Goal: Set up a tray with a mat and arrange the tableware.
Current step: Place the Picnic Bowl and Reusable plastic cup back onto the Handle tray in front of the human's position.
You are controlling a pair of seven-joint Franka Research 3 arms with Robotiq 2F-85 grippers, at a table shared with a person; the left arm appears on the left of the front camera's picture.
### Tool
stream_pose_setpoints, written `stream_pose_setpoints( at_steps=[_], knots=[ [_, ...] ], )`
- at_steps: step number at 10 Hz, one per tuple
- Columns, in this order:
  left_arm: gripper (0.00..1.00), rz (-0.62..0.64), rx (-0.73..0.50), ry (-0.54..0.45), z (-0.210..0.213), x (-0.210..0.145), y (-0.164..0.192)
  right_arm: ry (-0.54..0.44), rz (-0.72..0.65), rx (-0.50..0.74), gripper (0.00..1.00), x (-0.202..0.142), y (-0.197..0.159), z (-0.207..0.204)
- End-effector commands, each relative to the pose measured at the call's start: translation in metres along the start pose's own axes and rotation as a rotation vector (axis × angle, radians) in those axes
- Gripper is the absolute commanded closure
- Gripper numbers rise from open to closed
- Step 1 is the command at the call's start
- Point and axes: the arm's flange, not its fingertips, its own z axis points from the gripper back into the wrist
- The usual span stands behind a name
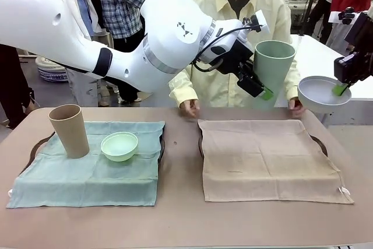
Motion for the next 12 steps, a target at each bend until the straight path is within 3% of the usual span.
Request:
stream_pose_setpoints(
  at_steps=[1, 6, 7, 8, 12],
  knots=[
    [1.0, -0.019, 0.008, -0.009, 0.0, 0.002, 0.002, -0.006, -0.003, -0.004, 1.0, 0.0, -0.001, 0.001],
    [1.0, -0.019, 0.008, -0.009, 0.0, 0.002, 0.002, -0.006, -0.003, -0.004, 1.0, 0.0, -0.001, 0.001],
    [0.18, 0.0, 0.0, 0.0, 0.0, 0.0, 0.0, 0.0, 0.0, 0.0, 0.96, 0.0, 0.0, 0.0],
    [0.18, -0.004, 0.009, -0.067, -0.005, -0.027, 0.01, 0.043, 0.003, 0.027, 0.96, 0.009, -0.007, -0.026],
    [0.18, 0.075, -0.041, -0.095, -0.041, -0.109, 0.024, 0.148, -0.011, 0.045, 0.96, 0.034, -0.019, -0.127]
  ],
)
